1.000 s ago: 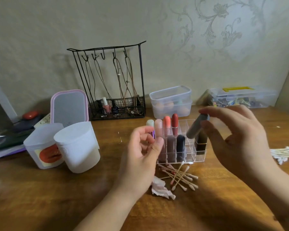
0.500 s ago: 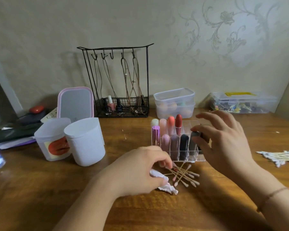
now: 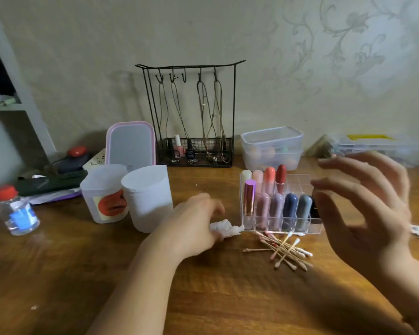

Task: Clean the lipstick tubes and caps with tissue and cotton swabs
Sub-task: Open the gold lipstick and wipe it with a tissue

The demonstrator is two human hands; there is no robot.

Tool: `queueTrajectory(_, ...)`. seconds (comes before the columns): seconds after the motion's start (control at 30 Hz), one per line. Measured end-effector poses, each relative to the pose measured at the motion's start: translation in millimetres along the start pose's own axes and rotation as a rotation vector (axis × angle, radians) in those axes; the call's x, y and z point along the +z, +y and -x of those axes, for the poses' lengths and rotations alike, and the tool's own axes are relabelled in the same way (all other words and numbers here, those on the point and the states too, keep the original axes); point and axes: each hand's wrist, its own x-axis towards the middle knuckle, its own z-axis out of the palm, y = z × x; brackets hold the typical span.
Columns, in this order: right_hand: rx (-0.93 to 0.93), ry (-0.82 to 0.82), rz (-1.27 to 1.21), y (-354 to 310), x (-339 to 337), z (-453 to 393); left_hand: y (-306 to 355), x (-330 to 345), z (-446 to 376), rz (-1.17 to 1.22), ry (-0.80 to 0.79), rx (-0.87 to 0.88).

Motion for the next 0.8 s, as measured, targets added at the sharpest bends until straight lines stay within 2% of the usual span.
queueTrajectory(0.03, -0.045, 0.036, -0.043, -8, -2, -3, 0, -3, 0, 0.029, 0.083, -0.008)
queueTrajectory(0.1, -0.096, 0.03, -0.189, -28, -1, -10, -1, -13, 1, 0.082, 0.418, -0.034)
queueTrajectory(0.17, -0.109, -0.126, -0.371, -46, 7, -20, -10, -25, 1, 0.049, 0.841, -0.106)
queueTrajectory(0.2, -0.091, -0.253, -0.436, -55, 15, -27, -19, -29, 1, -0.006, 0.985, -0.173)
queueTrajectory(0.23, -0.041, -0.382, -0.465, -63, 25, -37, -27, -32, 1, -0.053, 1.045, -0.264)
queueTrajectory(0.27, 0.04, -0.501, -0.451, -71, 40, -47, -36, -33, 0, -0.073, 1.012, -0.365)
queueTrajectory(0.33, 0.196, -0.683, -0.409, -85, 77, -65, -48, -34, -1, -0.081, 0.79, -0.53)
queueTrajectory(0.4, 0.335, -0.785, -0.44, -96, 114, -79, -53, -32, -4, -0.093, 0.619, -0.561)
queueTrajectory(0.5, 0.504, -0.912, -0.477, -101, 152, -92, -58, -33, -5, -0.043, 0.582, -0.443)
queueTrajectory(0.57, 0.535, -0.976, -0.485, -99, 169, -93, -66, -39, -1, 0.051, 0.541, -0.298)
queueTrajectory(0.67, 0.462, -1.058, -0.478, -95, 184, -88, -83, -54, 7, 0.206, 0.319, -0.06)
queueTrajectory(0.73, 0.452, -1.055, -0.489, -93, 189, -85, -90, -65, 8, 0.267, 0.156, 0.0)
queueTrajectory(0.8, 0.438, -0.989, -0.468, -93, 192, -85, -91, -74, 9, 0.289, 0.064, 0.02)
